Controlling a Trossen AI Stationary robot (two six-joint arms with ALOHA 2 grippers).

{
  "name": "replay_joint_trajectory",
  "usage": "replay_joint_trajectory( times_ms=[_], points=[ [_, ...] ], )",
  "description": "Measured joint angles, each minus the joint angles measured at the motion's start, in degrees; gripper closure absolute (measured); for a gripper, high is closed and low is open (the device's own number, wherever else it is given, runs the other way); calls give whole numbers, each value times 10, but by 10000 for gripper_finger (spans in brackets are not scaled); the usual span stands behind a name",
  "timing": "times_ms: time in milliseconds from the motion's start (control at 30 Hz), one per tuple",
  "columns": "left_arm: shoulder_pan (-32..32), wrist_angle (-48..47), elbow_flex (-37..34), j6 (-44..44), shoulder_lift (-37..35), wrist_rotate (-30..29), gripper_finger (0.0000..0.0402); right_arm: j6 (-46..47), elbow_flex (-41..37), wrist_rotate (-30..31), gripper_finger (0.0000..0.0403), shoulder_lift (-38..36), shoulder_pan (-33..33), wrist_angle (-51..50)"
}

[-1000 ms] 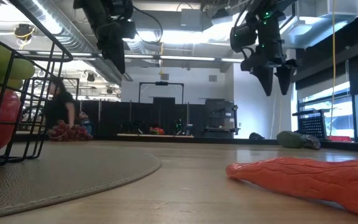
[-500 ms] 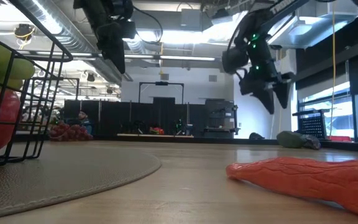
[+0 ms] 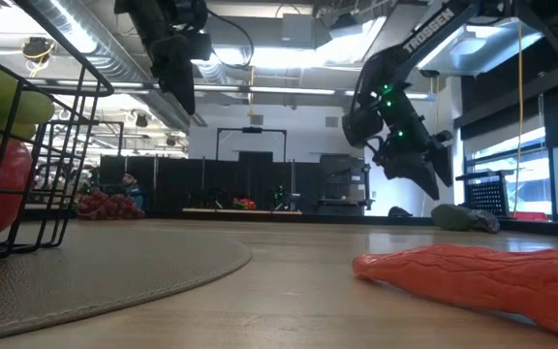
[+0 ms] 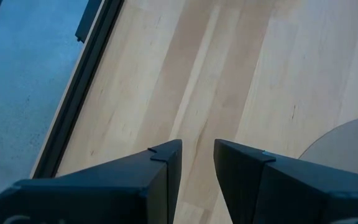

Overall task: Build produce basket
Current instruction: Put the green lime into the wire basket

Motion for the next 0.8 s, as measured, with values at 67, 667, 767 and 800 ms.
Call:
replay_joint_trajectory(
  times_ms=[67,667,767,800],
  points=[
    [0,0,0,0,0,0,318,-5,0,9,115,4,-1,4],
    [0,0,0,0,0,0,318,24,0,42,115,32,0,16],
    [0,0,0,0,0,0,318,21,0,16,115,32,0,16],
    [0,0,0,0,0,0,318,25,0,-4,115,32,0,14]
  ],
)
